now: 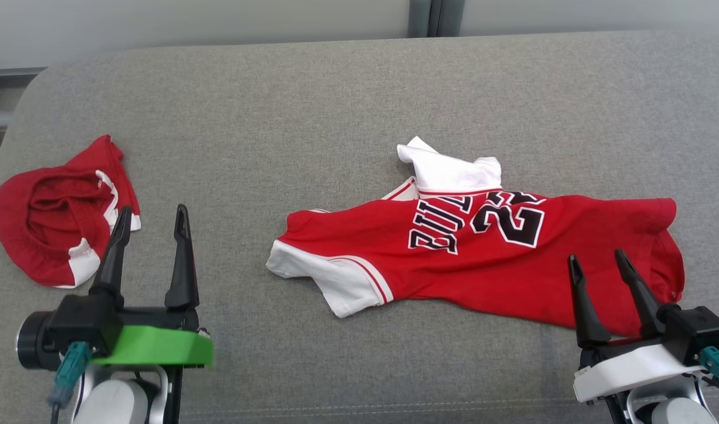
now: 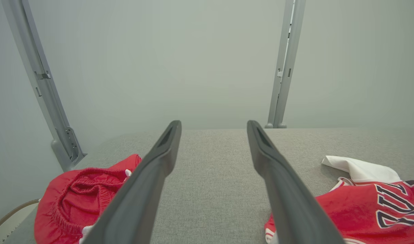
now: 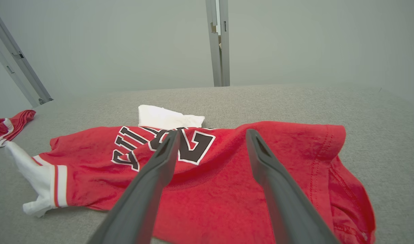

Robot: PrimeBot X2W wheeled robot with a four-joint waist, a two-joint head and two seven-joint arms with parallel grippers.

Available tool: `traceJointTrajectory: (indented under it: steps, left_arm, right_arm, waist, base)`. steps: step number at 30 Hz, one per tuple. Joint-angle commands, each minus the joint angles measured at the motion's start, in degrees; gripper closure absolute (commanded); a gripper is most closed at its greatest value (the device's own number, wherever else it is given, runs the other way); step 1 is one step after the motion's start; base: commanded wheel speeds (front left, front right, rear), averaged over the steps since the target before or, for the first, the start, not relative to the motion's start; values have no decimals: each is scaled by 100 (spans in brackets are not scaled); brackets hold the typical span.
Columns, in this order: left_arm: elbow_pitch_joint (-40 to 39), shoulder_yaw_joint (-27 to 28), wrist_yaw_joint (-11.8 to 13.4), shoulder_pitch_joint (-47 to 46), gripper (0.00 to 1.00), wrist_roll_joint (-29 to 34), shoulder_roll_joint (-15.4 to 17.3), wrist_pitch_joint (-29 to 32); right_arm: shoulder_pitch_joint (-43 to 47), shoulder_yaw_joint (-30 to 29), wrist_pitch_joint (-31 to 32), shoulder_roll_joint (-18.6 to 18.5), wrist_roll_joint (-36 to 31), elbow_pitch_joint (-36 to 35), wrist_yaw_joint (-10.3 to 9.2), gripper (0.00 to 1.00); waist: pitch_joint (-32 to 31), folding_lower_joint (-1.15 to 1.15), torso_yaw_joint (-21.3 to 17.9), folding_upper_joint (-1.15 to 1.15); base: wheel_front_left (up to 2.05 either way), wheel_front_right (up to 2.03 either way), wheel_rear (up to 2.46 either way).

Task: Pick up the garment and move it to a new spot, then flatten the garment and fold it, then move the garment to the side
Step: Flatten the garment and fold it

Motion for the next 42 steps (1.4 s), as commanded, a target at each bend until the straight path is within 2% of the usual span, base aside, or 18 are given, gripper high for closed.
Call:
traceJointTrajectory:
  steps: [1,9,16,28,33,35,39,42]
  left_arm:
    - [-186,95,-6,236,0,93,-54,1]
    - [-566,448,-254,1008,0,383,-320,1]
    - [-375,650,-500,1321,0,611,-590,1]
    - [242,710,-842,1210,0,653,-721,0]
    - [412,608,-1002,1026,0,686,-706,1]
    - [509,495,-1160,917,0,627,-696,49]
    - [761,174,-1536,610,0,327,-661,448]
    - [989,-142,-1664,321,0,100,-507,862]
  right_arm:
    - [75,4,-46,-4,-46,1,-7,0]
    - [346,-8,-50,95,-165,-45,-7,0]
    - [555,39,-50,176,-254,-83,-7,0]
    - [638,29,45,230,-315,-180,-7,0]
    - [547,37,59,229,-307,-241,-7,0]
    - [505,37,63,230,-303,-259,-7,0]
    - [435,99,78,225,-313,-291,-7,0]
    - [372,118,61,229,-307,-281,-7,0]
  waist:
    - [-45,0,-1,0]
    - [-198,0,-28,0]
    - [-294,0,-51,0]
    - [-382,0,-78,0]
    - [-300,0,-95,0]
    - [-250,0,-103,0]
    - [-111,0,-196,0]
    - [-1,0,-299,0]
  base:
    - [0,0,0]
    - [0,0,0]
    - [0,0,0]
    - [0,0,0]
    - [0,0,0]
    - [0,0,0]
    - [0,0,0]
    - [0,0,0]
